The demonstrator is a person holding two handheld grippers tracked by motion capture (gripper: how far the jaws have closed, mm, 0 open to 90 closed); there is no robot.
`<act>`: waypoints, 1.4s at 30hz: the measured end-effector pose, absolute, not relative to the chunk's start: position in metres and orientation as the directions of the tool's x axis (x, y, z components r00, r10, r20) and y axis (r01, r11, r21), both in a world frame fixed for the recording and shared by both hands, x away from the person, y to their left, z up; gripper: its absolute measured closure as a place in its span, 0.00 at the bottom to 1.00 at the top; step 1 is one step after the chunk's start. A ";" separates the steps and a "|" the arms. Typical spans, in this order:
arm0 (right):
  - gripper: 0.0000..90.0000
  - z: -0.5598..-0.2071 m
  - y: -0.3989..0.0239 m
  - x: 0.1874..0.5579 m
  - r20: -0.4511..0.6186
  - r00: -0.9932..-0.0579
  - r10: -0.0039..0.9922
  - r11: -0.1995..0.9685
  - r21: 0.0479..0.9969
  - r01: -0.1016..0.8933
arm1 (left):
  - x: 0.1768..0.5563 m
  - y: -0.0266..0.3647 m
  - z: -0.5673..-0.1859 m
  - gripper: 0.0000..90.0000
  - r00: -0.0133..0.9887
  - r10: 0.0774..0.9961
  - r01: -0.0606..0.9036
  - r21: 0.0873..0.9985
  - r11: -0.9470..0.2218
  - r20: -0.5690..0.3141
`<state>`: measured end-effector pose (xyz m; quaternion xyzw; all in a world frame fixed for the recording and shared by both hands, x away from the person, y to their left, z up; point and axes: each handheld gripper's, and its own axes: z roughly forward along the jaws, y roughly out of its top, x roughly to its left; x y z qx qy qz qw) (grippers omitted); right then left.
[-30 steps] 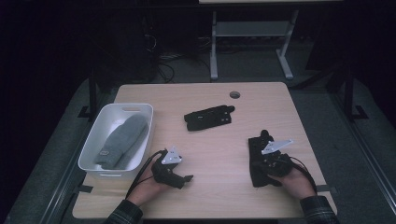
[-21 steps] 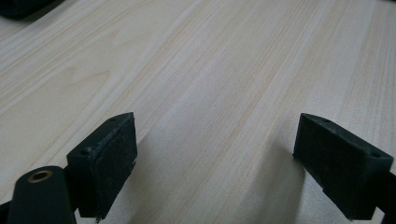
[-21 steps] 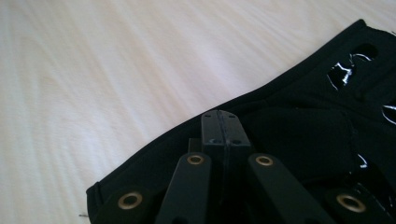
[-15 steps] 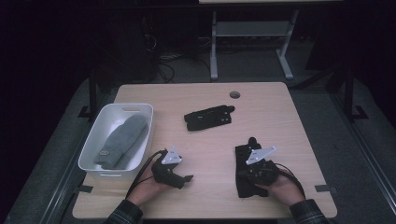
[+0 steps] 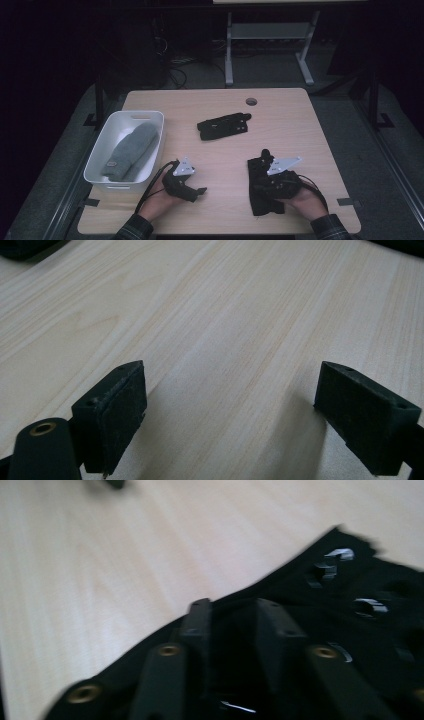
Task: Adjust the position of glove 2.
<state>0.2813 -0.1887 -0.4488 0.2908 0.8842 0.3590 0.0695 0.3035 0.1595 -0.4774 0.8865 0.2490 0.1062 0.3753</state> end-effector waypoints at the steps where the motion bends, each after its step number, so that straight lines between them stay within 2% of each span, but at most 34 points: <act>1: 0.62 -0.448 -0.192 0.282 0.079 -0.809 0.582 0.559 0.684 0.469 | 0.304 0.159 -0.477 0.14 0.852 0.523 0.364 0.718 -0.594 0.001; 2: 0.61 -0.447 -0.195 0.282 0.075 -0.799 0.597 0.545 0.693 0.472 | 0.304 0.159 -0.477 0.14 0.851 0.525 0.366 0.717 -0.593 0.000; 3: 0.53 -0.445 -0.203 0.284 0.050 -0.773 0.632 0.526 0.705 0.476 | 0.304 0.159 -0.477 0.14 0.851 0.525 0.367 0.717 -0.593 -0.001; 14: 0.33 -0.454 -0.259 0.288 0.026 -0.637 0.770 0.425 0.724 0.544 | 0.304 0.159 -0.478 0.14 0.851 0.525 0.364 0.720 -0.591 0.000; 19: 0.18 -0.466 -0.284 0.293 0.033 -0.566 0.824 0.374 0.718 0.587 | 0.305 0.157 -0.476 0.15 0.844 0.536 0.378 0.712 -0.591 -0.004; 22: 0.15 -0.471 -0.293 0.295 0.031 -0.528 0.849 0.348 0.719 0.602 | 0.306 0.156 -0.474 0.17 0.840 0.543 0.388 0.704 -0.595 -0.003; 27: 0.13 -0.477 -0.301 0.297 0.044 -0.510 0.859 0.324 0.724 0.609 | 0.312 0.151 -0.469 0.30 0.837 0.547 0.400 0.703 -0.588 -0.019; 34: 0.11 -0.483 -0.300 0.300 0.032 -0.498 0.867 0.326 0.719 0.614 | 0.330 0.143 -0.457 0.71 0.824 0.566 0.421 0.705 -0.571 -0.033; 35: 0.11 -0.483 -0.300 0.300 0.034 -0.496 0.867 0.324 0.718 0.616 | 0.332 0.141 -0.455 0.83 0.823 0.568 0.423 0.702 -0.574 -0.031; 36: 0.11 -0.483 -0.300 0.300 0.034 -0.496 0.867 0.324 0.718 0.616 | 0.334 0.140 -0.453 0.83 0.823 0.567 0.423 0.701 -0.574 -0.032; 39: 0.11 -0.483 -0.300 0.301 0.032 -0.501 0.865 0.328 0.720 0.612 | 0.343 0.135 -0.447 0.99 0.825 0.564 0.423 0.697 -0.579 -0.033; 42: 0.11 -0.483 -0.299 0.301 0.031 -0.502 0.864 0.332 0.715 0.616 | 0.351 0.130 -0.444 0.99 0.827 0.562 0.422 0.687 -0.591 -0.024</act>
